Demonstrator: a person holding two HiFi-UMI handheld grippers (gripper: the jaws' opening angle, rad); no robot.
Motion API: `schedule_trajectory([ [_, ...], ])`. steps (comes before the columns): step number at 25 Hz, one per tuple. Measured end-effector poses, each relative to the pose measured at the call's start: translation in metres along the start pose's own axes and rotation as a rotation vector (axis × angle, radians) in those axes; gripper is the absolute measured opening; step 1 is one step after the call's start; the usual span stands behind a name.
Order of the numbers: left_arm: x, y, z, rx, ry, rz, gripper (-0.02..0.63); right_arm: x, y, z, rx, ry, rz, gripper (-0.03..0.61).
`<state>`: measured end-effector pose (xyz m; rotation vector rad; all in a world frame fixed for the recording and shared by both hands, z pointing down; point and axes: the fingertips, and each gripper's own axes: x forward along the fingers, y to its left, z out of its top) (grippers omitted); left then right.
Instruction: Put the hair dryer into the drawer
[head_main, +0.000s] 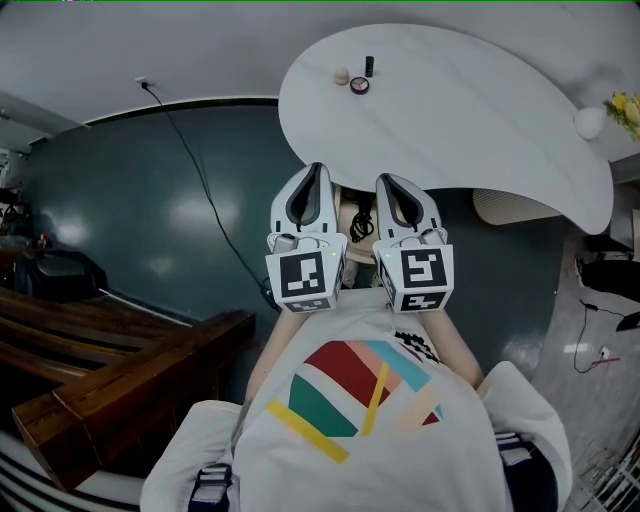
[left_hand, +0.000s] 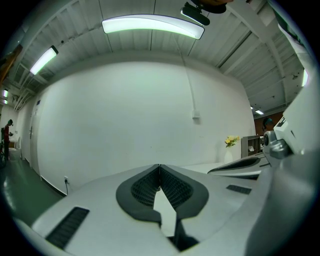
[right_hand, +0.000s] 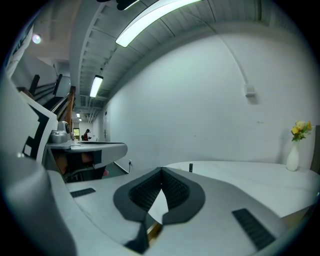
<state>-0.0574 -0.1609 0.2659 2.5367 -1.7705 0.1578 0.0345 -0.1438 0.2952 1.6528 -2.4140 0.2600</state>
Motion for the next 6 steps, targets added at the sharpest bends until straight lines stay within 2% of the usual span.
schedule_trajectory([
  [6, -0.0048, 0.0018, -0.005, -0.003, 0.023, -0.001, 0.017, -0.0014, 0.0065, -0.0001, 0.012, 0.0, 0.005, 0.011],
])
